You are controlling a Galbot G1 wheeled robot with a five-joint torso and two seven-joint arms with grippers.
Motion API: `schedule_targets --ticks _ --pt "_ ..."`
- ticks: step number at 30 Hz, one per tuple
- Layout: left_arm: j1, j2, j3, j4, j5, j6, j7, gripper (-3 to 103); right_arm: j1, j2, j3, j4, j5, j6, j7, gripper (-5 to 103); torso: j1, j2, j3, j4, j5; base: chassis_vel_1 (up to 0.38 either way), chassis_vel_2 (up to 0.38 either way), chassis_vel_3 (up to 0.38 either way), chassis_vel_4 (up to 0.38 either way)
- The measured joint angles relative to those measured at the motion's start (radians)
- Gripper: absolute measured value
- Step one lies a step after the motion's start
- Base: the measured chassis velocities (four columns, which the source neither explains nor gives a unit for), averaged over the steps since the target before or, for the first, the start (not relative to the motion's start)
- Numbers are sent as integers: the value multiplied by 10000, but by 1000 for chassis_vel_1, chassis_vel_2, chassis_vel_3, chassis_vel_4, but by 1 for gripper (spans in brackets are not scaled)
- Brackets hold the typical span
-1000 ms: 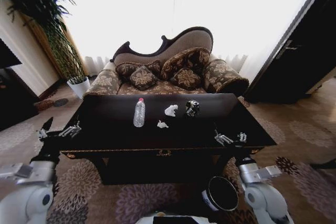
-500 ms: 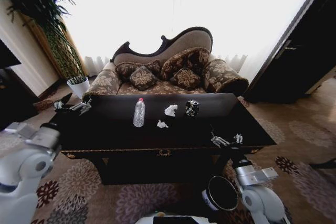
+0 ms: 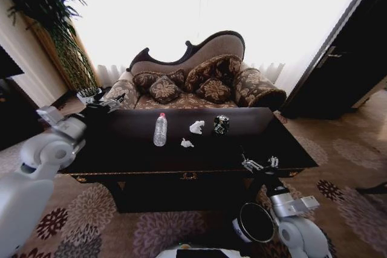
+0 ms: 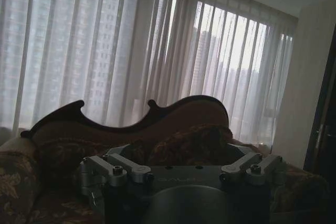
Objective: Move to the front of the table and place the trash on the table into the trash bin.
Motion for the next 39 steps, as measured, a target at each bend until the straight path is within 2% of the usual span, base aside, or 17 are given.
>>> schedule_targets --ticks 1,2,3,4,10,12,13,17,24,29,39 --pt "-231 1 209 36 -266 290 -245 100 -8 15 1 0 -19 1 -1 100 0 0 0 0 0 0 0 0 0" --pt "-231 1 209 36 -266 290 -245 100 -8 15 1 0 -19 1 -1 100 0 0 0 0 0 0 0 0 0" --pt "-516 -24 493 89 -718 777 -671 100 -12 33 -12 0 -49 2 -1 100 0 0 -1 1 1 0 0 0 0" --pt "-879 -77 1044 372 -903 1196 -729 100 15 56 -86 0 -98 2 -3 100 -1 0 -1 3 -1 0 0 0 0" --pt "-1799 -37 2079 648 -1247 1668 -666 100 15 107 -196 -41 -176 7 -17 100 0 0 -1 2 1 0 0 0 0" --pt "-2289 -34 2563 738 -1581 1969 -1152 100 10 120 -200 -62 -189 20 -24 100 -1 0 -1 1 0 0 0 0 0" --pt "-2289 -34 2563 738 -1581 1969 -1152 100 10 120 -200 -62 -189 20 -24 100 -1 0 -1 1 0 0 0 0 0" --pt "-3017 -3 3473 814 -2097 2560 -2295 100 2 156 -201 -75 -195 40 -34 100 -1 0 -1 0 1 0 0 0 0" --pt "-3273 54 4196 471 -2104 2804 -2614 100 21 173 -233 -168 -246 66 -52 100 -1 0 -2 3 0 0 0 0 0" --pt "-3750 14 5189 575 -1868 2922 -2652 100 93 208 -402 -238 -344 69 -63 100 -2 0 -2 1 2 0 0 0 0" --pt "-3325 -459 5622 537 -1258 2983 -2637 100 99 204 -357 -362 -359 96 -74 100 -3 1 -2 2 0 0 0 0 0"
